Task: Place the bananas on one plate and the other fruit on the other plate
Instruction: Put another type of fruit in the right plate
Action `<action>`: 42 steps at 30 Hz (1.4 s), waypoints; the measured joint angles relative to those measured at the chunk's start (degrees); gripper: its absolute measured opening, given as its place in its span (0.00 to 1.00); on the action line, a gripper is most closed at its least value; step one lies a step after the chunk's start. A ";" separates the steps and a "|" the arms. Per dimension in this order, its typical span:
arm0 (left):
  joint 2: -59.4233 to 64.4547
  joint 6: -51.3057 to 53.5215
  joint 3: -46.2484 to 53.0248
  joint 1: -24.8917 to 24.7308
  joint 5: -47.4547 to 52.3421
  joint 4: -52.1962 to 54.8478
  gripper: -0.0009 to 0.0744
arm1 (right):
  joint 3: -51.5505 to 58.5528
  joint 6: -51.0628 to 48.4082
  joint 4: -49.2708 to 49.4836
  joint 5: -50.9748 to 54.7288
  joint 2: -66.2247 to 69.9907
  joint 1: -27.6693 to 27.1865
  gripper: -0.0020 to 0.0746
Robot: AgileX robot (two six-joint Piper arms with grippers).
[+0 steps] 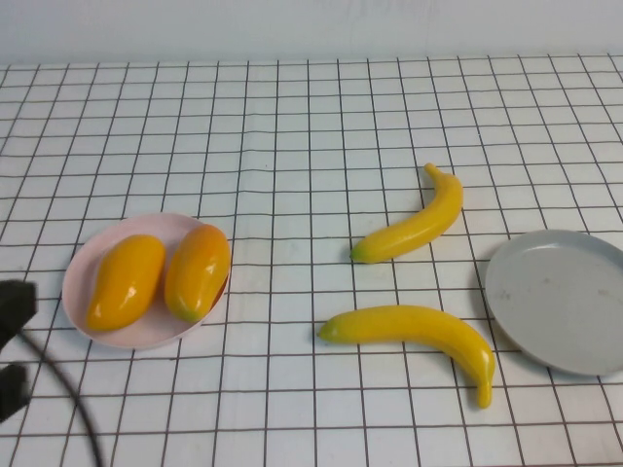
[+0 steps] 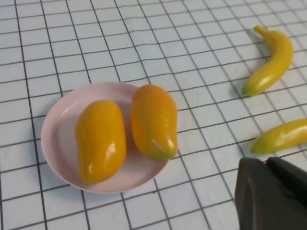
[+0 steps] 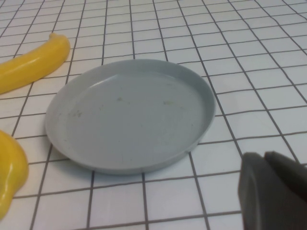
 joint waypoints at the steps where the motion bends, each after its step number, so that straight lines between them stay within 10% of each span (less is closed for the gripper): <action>1: -3.63 -1.10 0.08 0.00 2.27 -0.44 0.01 | 0.00 0.00 0.00 0.00 0.00 0.00 0.00; 8: -21.12 -2.49 0.93 0.00 5.54 1.29 0.01 | 0.00 0.00 0.00 0.00 0.00 0.00 0.00; 27: -19.06 -4.02 4.75 0.00 14.41 8.51 0.01 | 0.00 0.00 0.00 0.00 0.00 0.00 0.01; 42: -24.80 -4.48 37.36 9.88 -30.51 11.13 0.01 | 0.00 0.00 0.02 0.00 0.00 0.00 0.01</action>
